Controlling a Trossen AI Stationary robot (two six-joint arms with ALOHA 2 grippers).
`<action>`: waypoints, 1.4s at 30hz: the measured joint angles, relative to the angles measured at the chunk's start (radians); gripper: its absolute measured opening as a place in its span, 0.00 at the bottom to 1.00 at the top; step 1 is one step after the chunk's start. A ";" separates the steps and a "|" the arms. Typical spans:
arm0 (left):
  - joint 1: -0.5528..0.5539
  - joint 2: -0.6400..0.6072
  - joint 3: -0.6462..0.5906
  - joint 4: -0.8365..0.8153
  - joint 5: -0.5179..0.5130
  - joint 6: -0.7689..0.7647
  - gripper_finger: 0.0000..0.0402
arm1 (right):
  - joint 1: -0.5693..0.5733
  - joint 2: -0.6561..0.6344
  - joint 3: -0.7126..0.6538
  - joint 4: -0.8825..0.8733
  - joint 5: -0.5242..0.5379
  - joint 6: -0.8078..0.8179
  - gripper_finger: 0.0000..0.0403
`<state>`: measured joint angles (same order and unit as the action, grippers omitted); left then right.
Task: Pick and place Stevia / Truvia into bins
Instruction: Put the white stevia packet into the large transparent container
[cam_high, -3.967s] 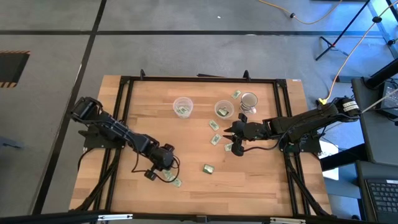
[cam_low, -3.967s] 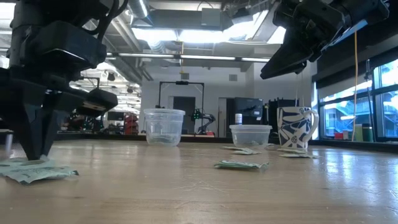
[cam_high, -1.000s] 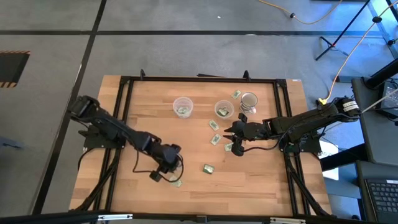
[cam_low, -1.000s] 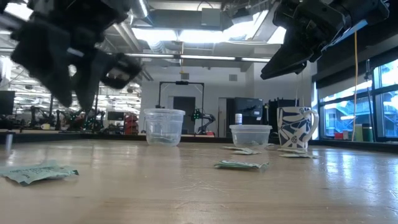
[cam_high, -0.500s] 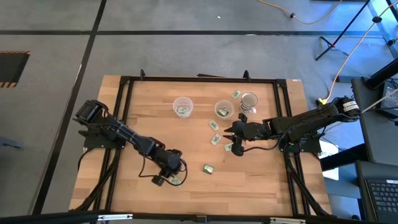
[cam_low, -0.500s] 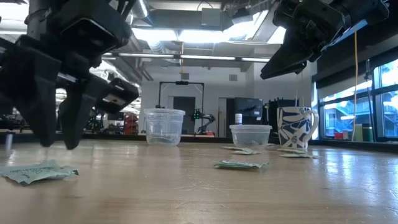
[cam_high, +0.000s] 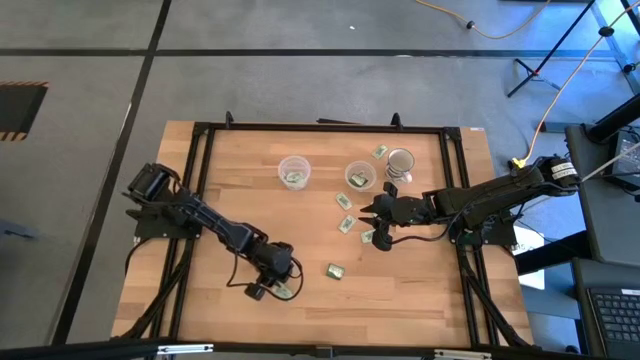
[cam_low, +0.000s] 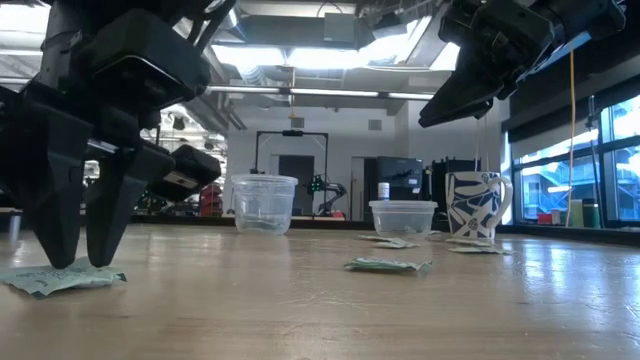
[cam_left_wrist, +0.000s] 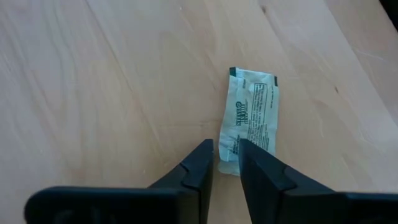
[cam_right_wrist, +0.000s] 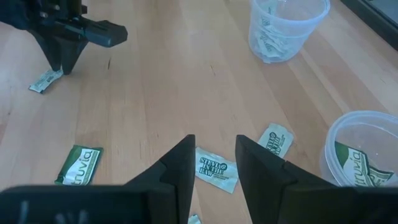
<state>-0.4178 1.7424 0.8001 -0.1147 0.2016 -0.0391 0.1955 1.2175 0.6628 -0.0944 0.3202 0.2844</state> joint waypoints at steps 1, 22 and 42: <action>-0.001 0.002 0.000 0.000 0.000 0.000 0.17 | 0.000 0.000 0.000 0.000 0.000 0.000 0.29; -0.008 -0.086 -0.009 -0.095 0.014 0.002 0.00 | 0.000 0.000 0.000 0.003 0.000 0.000 0.29; 0.185 -0.460 -0.005 -0.158 -0.386 0.215 0.00 | 0.000 0.000 0.000 0.005 0.000 -0.004 0.29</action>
<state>-0.2330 1.2822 0.7952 -0.2725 -0.1847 0.1761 0.1956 1.2178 0.6628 -0.0898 0.3202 0.2802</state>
